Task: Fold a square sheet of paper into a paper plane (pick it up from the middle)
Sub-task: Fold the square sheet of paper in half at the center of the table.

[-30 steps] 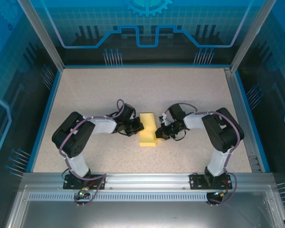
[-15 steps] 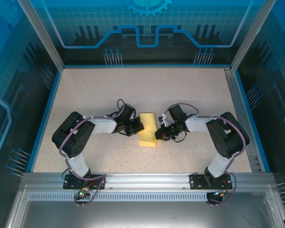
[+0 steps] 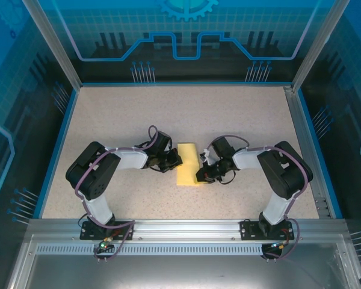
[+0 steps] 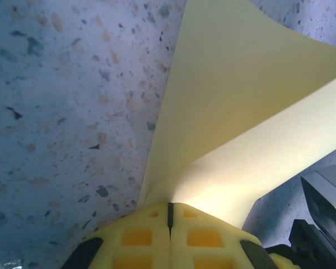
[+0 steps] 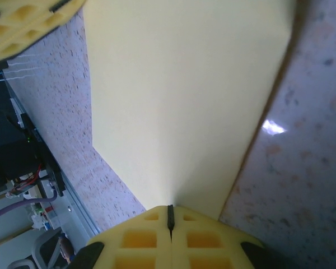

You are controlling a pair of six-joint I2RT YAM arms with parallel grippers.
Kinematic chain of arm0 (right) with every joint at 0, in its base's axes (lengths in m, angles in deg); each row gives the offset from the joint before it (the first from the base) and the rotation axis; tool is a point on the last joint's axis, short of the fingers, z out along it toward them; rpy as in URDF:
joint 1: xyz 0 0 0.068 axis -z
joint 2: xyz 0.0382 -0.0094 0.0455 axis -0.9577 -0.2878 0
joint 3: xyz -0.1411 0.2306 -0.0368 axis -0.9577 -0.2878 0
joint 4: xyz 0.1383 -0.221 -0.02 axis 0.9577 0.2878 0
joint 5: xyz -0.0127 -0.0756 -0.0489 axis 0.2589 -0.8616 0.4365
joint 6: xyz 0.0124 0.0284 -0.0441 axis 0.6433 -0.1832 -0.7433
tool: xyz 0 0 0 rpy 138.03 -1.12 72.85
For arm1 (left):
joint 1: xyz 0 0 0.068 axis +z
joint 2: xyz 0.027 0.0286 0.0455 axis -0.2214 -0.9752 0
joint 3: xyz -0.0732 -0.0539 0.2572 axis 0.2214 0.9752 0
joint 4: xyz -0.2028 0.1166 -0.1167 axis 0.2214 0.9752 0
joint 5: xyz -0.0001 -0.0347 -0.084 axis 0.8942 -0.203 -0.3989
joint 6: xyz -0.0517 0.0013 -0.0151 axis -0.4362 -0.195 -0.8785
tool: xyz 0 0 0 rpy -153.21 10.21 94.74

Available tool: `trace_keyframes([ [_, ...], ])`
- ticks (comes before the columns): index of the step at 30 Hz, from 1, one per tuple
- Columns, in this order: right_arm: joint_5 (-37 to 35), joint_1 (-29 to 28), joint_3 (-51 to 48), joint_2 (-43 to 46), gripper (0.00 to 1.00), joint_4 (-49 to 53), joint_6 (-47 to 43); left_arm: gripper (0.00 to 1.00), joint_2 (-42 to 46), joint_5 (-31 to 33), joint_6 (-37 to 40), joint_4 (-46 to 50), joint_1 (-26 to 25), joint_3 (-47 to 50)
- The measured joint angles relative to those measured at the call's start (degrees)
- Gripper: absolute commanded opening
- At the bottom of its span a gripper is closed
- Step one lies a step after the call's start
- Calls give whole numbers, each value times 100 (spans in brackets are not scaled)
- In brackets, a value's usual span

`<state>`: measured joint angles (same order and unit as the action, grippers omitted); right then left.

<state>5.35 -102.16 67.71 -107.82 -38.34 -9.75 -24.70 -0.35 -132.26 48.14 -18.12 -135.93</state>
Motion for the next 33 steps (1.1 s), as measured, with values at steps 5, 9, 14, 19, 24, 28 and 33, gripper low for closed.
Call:
trace_keyframes([
  [5, 11, -9, -146, 168, 0, -63, 48, 0, 0, 0, 0, 7, 0, -7],
  [9, 28, -42, -203, 68, 0, -133, 48, 0, 0, 0, 0, 17, 0, -9],
  [14, 31, -37, -181, 33, 0, -92, -35, 0, 0, 2, 2, 26, 0, -11],
  [19, -42, -39, -212, 138, 0, -111, -33, 0, 0, 2, 2, 28, 0, -13],
  [24, -144, 63, -79, 323, 0, -87, 35, 0, 0, 0, 9, 37, 0, -17],
  [28, -175, 269, 424, 216, 0, -162, 92, 0, 0, 2, 22, 37, 0, -17],
  [33, -330, 358, 938, -260, 0, -262, 101, 0, -2, 0, 26, 37, 0, -17],
])
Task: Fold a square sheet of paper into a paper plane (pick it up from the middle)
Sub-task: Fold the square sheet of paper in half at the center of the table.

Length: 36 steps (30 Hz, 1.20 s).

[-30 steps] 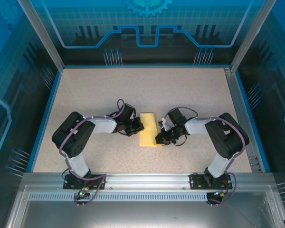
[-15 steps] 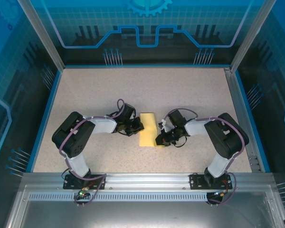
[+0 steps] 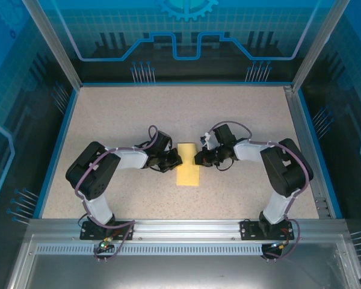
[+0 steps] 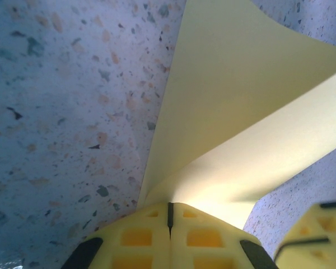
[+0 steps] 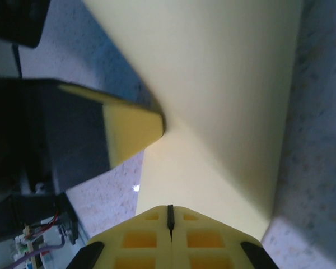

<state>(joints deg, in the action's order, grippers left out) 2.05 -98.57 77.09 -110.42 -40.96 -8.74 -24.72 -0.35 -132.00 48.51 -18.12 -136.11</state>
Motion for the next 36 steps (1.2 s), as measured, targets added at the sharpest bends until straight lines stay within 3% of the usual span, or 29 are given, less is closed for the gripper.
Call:
trace_keyframes([
  [8, -133, 92, 146, -562, 0, -66, 0, 0, -4, 0, 17, 2, 0, 0],
  [23, -72, 391, 577, -452, 0, 168, -46, 0, -26, 0, 122, 96, 0, -66],
  [36, -114, 472, 710, -914, 0, 249, -120, 0, -28, 0, 120, 94, 0, -66],
])
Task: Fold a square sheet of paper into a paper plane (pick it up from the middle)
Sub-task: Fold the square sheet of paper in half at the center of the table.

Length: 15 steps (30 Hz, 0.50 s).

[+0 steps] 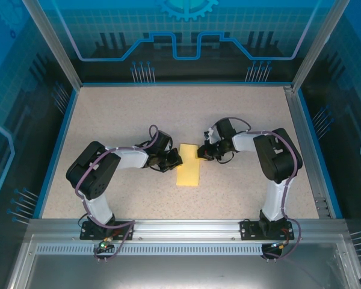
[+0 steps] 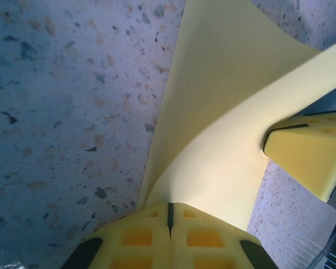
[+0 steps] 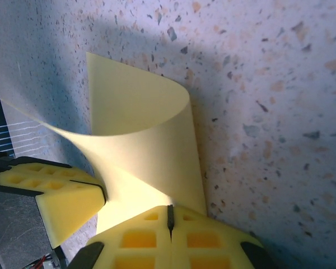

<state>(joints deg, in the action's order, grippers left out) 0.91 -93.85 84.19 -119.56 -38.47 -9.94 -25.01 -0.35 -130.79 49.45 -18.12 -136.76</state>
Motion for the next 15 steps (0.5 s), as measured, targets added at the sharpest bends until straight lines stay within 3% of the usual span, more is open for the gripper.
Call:
trace_keyframes([
  [15, -7, 0, 629, -122, 0, 358, -37, 0, -2, 0, 2, -4, 0, 0],
])
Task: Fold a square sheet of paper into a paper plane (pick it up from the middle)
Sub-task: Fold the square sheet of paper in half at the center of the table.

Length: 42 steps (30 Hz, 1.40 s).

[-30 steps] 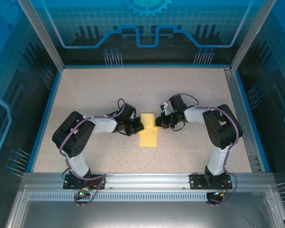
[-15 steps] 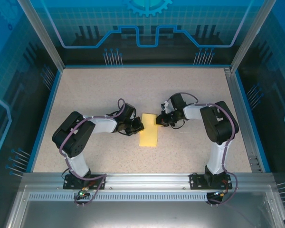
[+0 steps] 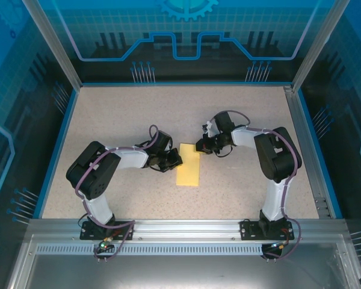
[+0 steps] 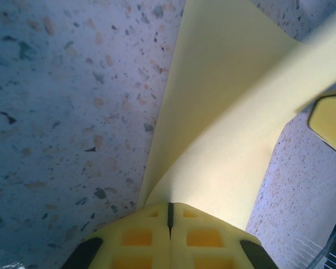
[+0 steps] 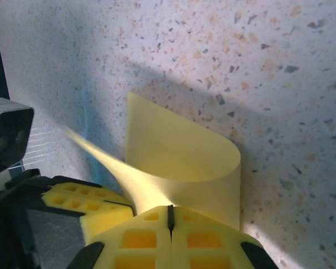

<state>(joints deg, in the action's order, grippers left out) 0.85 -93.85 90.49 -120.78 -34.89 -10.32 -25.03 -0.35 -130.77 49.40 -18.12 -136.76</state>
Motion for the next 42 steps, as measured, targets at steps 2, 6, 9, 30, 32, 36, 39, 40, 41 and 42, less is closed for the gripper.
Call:
trace_keyframes([
  [2, -17, 0, 9, -155, 0, 4, -2, 0, 0, 0, -2, 0, 0, 0],
  [6, 76, 33, 48, -291, 0, 20, -20, 0, 0, 0, 0, -2, 0, 2],
  [9, 85, 33, 96, -291, 0, 94, -24, 0, 0, 0, 2, -2, 0, 2],
  [30, 221, 151, 455, -564, 0, 262, -42, 0, 0, 2, 2, -2, 0, 0],
  [32, 208, 151, 485, -557, 0, 315, -44, 0, 0, 2, 2, -2, 0, 0],
  [36, 70, 177, 623, -505, 0, 503, -68, 0, 0, 0, 2, -2, 0, 0],
  [39, 68, 216, 780, -503, 0, 546, -87, 0, 0, 2, 2, -2, 0, 0],
  [40, 79, 227, 807, -505, 0, 544, -87, 0, 0, 2, 2, -2, 0, 0],
  [41, 90, 238, 828, -511, 0, 535, -85, 0, 0, 2, 0, -2, 0, 0],
  [42, 87, 240, 841, -538, 0, 522, -85, 0, 0, 0, 2, -2, 0, 0],
])
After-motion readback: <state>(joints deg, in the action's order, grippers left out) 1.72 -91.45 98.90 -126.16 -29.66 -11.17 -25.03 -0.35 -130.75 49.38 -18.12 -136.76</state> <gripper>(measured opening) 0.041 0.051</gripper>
